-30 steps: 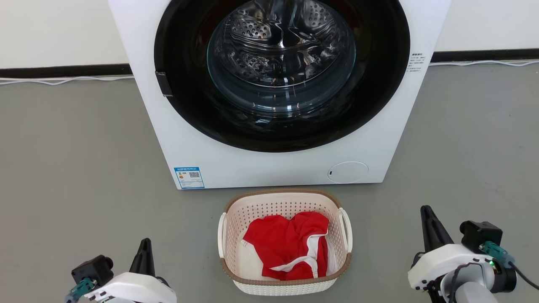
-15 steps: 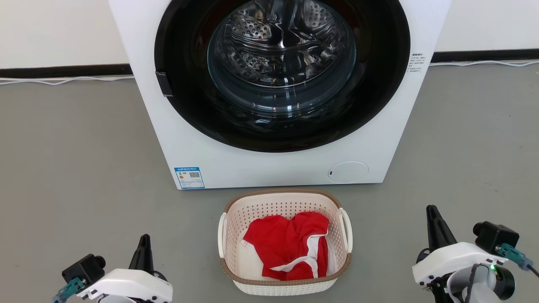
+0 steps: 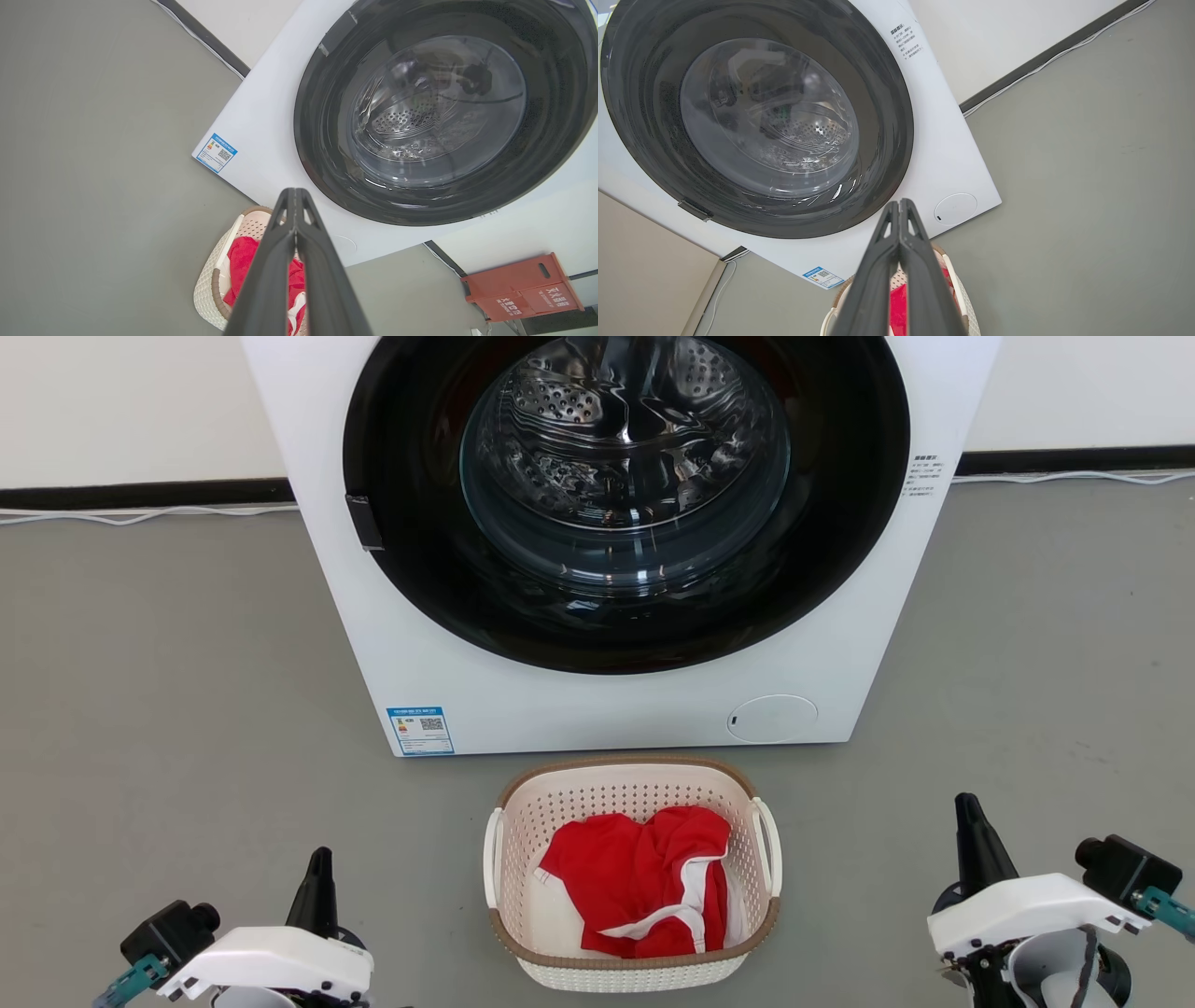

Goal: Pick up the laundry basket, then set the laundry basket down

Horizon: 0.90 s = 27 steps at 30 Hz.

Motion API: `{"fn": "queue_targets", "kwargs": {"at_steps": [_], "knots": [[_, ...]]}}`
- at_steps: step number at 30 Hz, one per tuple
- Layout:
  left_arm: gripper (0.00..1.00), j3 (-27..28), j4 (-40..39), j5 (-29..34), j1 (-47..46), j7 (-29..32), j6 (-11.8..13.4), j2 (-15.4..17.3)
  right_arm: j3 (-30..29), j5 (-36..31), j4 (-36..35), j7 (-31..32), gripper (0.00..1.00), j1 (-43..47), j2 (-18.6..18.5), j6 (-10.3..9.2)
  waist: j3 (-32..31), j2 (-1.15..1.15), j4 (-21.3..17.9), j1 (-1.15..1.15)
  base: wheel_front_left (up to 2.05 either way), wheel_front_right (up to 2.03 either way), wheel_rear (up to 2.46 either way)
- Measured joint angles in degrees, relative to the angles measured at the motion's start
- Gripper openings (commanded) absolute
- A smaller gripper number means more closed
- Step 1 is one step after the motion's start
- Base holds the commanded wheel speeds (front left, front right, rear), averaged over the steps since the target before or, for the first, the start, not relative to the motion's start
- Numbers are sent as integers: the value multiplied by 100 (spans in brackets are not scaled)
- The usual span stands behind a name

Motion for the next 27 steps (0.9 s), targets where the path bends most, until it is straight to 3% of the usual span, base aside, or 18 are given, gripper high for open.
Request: {"fn": "queue_targets", "kwargs": {"at_steps": [27], "knots": [[0, 35, -365, -1637, 14, 447, -126, 18, -10, 2093, -471, 422, 0, 140, -1, 0, -6, 0, 6, 0, 0, 0, 0]]}}
